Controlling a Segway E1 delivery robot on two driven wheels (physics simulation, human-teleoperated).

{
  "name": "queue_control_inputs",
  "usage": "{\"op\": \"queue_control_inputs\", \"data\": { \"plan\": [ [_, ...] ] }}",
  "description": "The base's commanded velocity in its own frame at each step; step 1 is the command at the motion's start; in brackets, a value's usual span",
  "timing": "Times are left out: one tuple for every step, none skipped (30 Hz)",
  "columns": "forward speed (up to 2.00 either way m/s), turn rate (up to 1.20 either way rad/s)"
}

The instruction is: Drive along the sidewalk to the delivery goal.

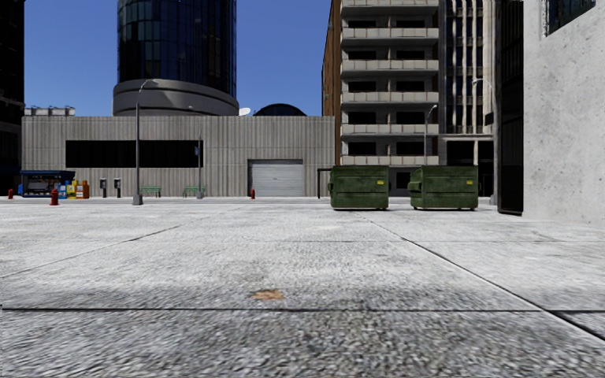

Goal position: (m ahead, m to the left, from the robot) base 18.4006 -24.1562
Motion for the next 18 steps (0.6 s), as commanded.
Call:
{"op": "queue_control_inputs", "data": {
  "plan": [
    [2.0, 0.0],
    [2.0, 0.0],
    [2.0, 0.0],
    [2.0, 0.0],
    [2.0, 0.0],
    [2.0, 0.0],
    [2.0, 0.0],
    [2.0, 0.0],
    [2.0, 0.0],
    [2.0, 0.0],
    [2.0, 0.0],
    [2.0, 0.0],
    [2.0, 0.0],
    [2.0, 0.0],
    [2.0, 0.0],
    [2.0, 0.0],
    [2.0, 0.0],
    [2.0, 0.0]
  ]
}}
